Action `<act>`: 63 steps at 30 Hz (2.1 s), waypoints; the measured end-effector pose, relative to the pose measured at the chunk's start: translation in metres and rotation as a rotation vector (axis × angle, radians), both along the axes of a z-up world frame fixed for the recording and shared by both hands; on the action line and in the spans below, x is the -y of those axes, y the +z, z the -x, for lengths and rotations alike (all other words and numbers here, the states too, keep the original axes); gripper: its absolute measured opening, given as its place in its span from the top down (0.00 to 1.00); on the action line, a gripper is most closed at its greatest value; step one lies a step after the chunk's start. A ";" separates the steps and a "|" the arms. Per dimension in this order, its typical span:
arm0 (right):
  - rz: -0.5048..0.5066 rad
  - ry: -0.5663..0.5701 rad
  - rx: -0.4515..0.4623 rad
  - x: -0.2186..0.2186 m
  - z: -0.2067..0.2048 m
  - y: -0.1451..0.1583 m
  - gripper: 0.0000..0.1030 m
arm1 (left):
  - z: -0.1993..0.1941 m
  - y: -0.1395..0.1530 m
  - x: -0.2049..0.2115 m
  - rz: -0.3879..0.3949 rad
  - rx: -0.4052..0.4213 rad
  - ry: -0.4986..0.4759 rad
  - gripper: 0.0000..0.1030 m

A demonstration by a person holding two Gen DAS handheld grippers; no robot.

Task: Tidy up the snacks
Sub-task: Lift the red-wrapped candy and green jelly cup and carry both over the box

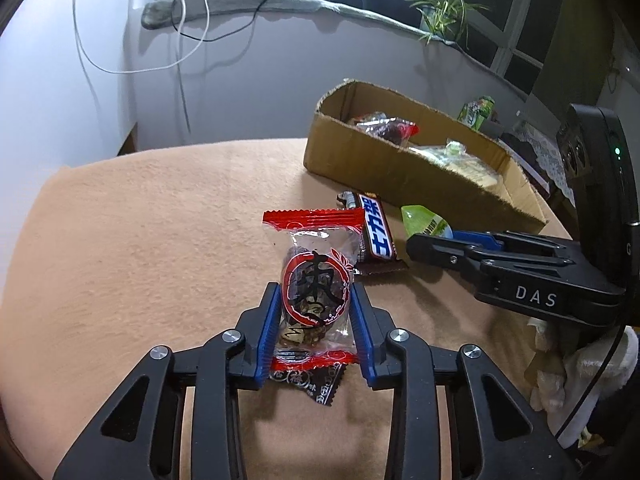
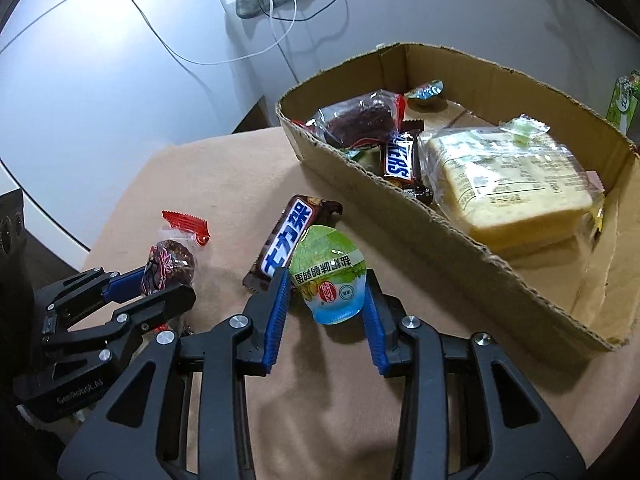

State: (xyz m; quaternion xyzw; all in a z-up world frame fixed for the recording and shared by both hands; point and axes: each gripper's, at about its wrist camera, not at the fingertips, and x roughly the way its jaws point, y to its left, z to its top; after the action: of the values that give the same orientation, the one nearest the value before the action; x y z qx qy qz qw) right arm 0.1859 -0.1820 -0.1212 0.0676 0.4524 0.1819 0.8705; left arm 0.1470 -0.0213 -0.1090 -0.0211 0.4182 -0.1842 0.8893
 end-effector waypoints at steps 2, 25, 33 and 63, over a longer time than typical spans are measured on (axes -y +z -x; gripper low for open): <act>-0.008 0.002 0.009 0.004 0.006 0.005 0.64 | 0.003 0.005 0.000 0.002 0.011 0.005 0.69; -0.043 -0.054 0.122 0.083 0.006 0.078 0.64 | -0.010 0.059 0.030 0.060 0.117 -0.010 0.69; -0.015 -0.085 0.142 0.115 -0.011 0.088 0.64 | -0.023 0.065 0.059 0.077 0.123 -0.042 0.69; 0.031 -0.147 0.071 0.165 -0.068 0.056 0.64 | -0.068 0.053 0.126 0.012 0.078 -0.083 0.69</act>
State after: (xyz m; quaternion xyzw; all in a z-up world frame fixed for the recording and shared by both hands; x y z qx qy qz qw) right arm 0.2541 -0.3469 -0.0654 0.0804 0.4180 0.1127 0.8978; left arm 0.2148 -0.1474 -0.0561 -0.0018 0.3825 -0.2239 0.8964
